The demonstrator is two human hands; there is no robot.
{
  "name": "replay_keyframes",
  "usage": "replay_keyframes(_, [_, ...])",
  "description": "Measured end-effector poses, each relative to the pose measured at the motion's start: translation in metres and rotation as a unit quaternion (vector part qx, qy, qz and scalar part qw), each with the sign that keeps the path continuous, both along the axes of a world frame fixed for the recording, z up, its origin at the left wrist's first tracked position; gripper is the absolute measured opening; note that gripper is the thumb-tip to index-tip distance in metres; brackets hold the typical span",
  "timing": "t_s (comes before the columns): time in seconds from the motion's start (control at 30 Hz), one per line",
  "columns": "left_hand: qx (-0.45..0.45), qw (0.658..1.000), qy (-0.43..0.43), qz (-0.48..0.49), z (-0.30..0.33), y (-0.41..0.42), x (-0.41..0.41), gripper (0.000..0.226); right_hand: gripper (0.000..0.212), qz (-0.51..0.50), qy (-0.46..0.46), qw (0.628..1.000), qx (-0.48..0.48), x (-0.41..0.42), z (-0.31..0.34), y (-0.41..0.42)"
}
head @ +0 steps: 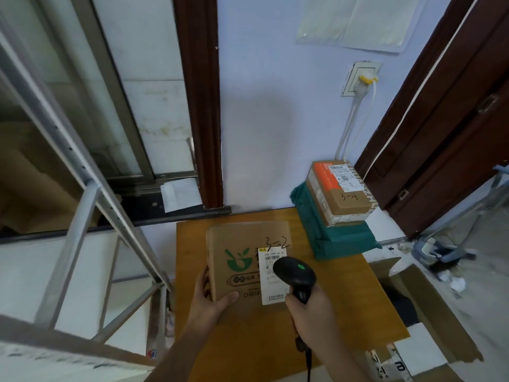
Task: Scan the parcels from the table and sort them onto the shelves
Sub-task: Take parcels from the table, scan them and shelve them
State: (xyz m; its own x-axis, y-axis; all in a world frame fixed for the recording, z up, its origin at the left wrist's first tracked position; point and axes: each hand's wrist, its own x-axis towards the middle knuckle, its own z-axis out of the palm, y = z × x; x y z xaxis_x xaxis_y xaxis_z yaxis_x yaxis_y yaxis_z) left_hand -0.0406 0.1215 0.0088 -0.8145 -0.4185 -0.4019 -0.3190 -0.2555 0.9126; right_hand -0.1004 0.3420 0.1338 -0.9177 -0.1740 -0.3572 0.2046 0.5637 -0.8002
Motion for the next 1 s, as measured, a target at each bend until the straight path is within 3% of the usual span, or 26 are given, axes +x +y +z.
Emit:
replay_keyframes(0.27, [0.014, 0.996, -0.002, 0.087, 0.002, 0.010, 0.080, 0.133, 0.022, 0.100, 0.007, 0.995, 0.013, 0.046, 0.006, 0.000])
replay_keyframes(0.47, [0.017, 0.987, 0.024, 0.157, 0.012, 0.041, 0.161, 0.103, 0.032, 0.172, 0.004, 0.985, -0.008, 0.087, 0.005, 0.010])
replay_keyframes(0.6, [0.030, 0.973, 0.034, 0.226, 0.020, 0.058, 0.232, 0.121, 0.031, 0.210, 0.032, 0.977, -0.021, 0.122, 0.006, 0.008])
replay_keyframes(0.73, [0.029, 0.958, 0.048, 0.282, 0.026, 0.063, 0.303, 0.108, 0.019, 0.291, 0.012, 0.956, -0.032, 0.165, 0.012, -0.011])
replay_keyframes(1.0, [0.022, 0.916, 0.056, 0.398, 0.032, 0.024, 0.446, 0.112, 0.014, 0.416, 0.004, 0.909, -0.025, 0.270, 0.014, -0.100])
